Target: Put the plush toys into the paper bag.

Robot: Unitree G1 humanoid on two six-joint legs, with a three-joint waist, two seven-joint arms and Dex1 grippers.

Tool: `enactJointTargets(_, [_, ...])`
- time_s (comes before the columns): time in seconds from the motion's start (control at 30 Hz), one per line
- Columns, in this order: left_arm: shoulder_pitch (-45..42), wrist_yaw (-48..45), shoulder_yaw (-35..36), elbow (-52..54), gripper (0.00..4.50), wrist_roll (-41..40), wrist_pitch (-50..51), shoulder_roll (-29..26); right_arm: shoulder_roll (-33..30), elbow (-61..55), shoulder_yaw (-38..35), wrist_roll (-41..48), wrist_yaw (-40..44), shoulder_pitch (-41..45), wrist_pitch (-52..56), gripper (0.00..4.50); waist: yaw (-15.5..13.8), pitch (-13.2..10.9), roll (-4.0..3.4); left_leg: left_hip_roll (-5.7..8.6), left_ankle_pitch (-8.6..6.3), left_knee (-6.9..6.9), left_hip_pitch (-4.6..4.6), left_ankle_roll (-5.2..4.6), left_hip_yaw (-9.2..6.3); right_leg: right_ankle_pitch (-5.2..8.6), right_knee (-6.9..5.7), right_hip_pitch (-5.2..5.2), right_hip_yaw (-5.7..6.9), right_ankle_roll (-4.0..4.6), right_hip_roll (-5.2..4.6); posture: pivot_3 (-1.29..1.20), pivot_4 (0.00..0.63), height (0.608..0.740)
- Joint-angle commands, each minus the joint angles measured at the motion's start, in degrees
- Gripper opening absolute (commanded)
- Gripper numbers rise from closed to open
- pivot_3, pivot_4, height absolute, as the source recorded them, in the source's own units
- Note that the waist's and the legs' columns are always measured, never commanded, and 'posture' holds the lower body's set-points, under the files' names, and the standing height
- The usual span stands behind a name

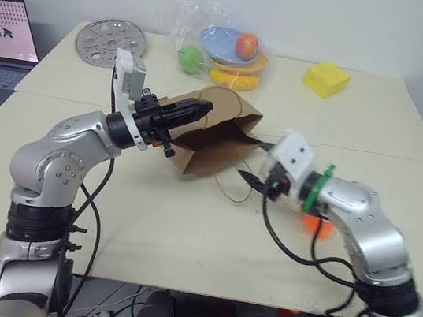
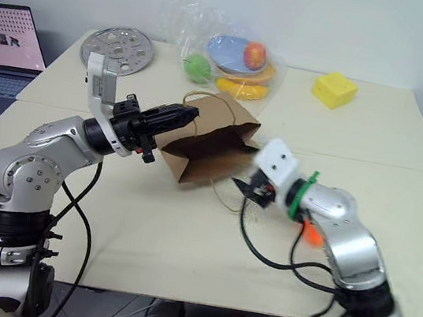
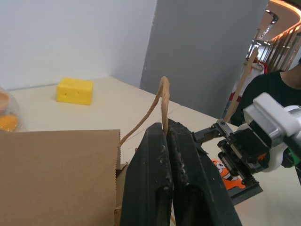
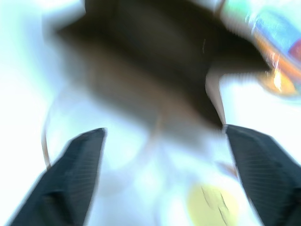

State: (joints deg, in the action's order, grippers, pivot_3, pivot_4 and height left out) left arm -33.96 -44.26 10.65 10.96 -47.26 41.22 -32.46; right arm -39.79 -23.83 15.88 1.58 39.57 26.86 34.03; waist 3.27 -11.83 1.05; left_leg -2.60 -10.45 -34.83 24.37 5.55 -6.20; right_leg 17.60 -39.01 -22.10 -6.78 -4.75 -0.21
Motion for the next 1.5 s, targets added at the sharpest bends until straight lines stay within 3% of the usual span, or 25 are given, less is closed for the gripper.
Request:
enactJointTargets(0.03, [-0.4, 0.0, 1.0, 1.9, 0.0, -0.5, -0.3, -0.6, -1.6, 3.0, 1.5, -4.3, 0.3, -1.2, -6.9, 4.35, 0.1, 0.0, 0.01, 0.0, 0.0, 0.0, 0.0, 0.0, 0.01, 0.0, 0.0, 0.0, -0.01, -0.01, 0.0, 0.0, 0.15, 0.74])
enactJointTargets(0.2, [-0.5, -0.2, 0.5, 2.0, 0.0, -0.4, -0.3, -0.5, 2.7, 12.6, 4.7, -10.2, -3.2, 1.4, -11.6, 4.35, 0.9, 0.0, 0.01, -0.01, 0.0, -0.01, -0.01, 0.0, 0.09, -0.02, -0.03, -0.04, -0.1, 0.03, 0.01, 0.0, 0.15, 0.74])
enactJointTargets(0.3, [-0.2, 0.0, 0.8, 2.5, 0.0, -0.7, -0.2, -0.5, 4.8, 18.1, 4.9, -13.1, -5.3, 2.7, -15.6, 3.77, 0.9, 0.0, 0.02, 0.01, 0.01, -0.04, 0.0, 0.0, 0.08, -0.03, -0.05, -0.04, -0.11, 0.03, 0.0, 0.0, 0.15, 0.74])
enactJointTargets(0.67, [0.3, -0.3, 2.0, 3.1, 0.0, -1.6, 0.6, -1.5, 4.5, 23.1, 3.3, -16.4, -4.4, 4.5, -22.1, 0.06, 0.1, 0.0, 0.02, 0.01, 0.01, -0.04, 0.0, 0.01, 0.04, -0.04, -0.05, -0.01, -0.07, 0.03, -0.01, 0.0, 0.15, 0.74])
enactJointTargets(0.77, [0.2, -0.8, 2.2, 2.9, 0.0, -2.1, 0.9, -1.9, 1.9, 20.4, 2.1, -14.5, 0.2, 4.6, -23.2, 0.02, 0.1, 0.0, 0.02, 0.01, 0.01, -0.04, 0.0, 0.01, 0.03, -0.04, -0.06, -0.01, -0.05, 0.03, -0.01, 0.0, 0.15, 0.74])
enactJointTargets(0.93, [0.1, -1.9, 2.4, 2.6, 0.0, -3.2, 1.5, -3.1, -7.2, 3.2, -4.1, 1.2, 18.8, 4.4, -13.9, 0.02, 0.0, -0.1, -0.03, 0.02, 0.0, -0.01, 0.03, 0.0, -0.01, -0.04, -0.06, -0.01, -0.02, 0.03, -0.02, 0.0, 0.15, 0.74])
enactJointTargets(1.03, [0.0, -2.3, 2.4, 2.4, 0.0, -3.3, 1.6, -3.4, -10.2, -3.2, -5.8, 7.2, 23.2, 4.9, -7.3, 0.02, -0.1, 0.0, 0.0, 0.01, 0.0, 0.0, 0.01, 0.0, -0.1, -0.04, -0.05, 0.04, 0.07, 0.03, -0.02, 0.0, 0.15, 0.74])
enactJointTargets(1.17, [-0.2, -3.5, 1.7, 2.4, 0.0, -3.4, 2.0, -3.7, -3.8, -5.6, -3.4, 10.2, 19.7, 10.4, -0.5, 0.02, 0.5, 0.0, -0.01, -0.01, 0.0, -0.04, -0.02, 0.0, -0.05, -0.04, -0.06, 0.05, 0.04, 0.03, -0.01, 0.0, 0.15, 0.74])
enactJointTargets(1.33, [-0.7, -3.6, 1.5, 2.7, 0.0, -3.8, 2.3, -3.2, 8.1, 7.1, 5.1, 1.1, 11.3, 16.5, -5.2, 0.02, 0.7, 0.0, 0.01, -0.03, 0.04, -0.14, -0.04, 0.02, -0.04, -0.05, -0.08, 0.06, 0.03, 0.04, 0.02, 0.0, 0.15, 0.74])
enactJointTargets(1.5, [-0.8, -3.4, 1.5, 3.2, 0.0, -4.2, 2.6, -2.9, 19.0, 20.9, 8.6, -3.8, 4.2, 21.6, -9.6, 0.02, 0.2, 0.0, 0.02, 0.0, 0.03, -0.07, 0.05, 0.03, -0.07, -0.06, -0.07, -0.03, 0.05, 0.05, -0.01, 0.0, 0.15, 0.74])
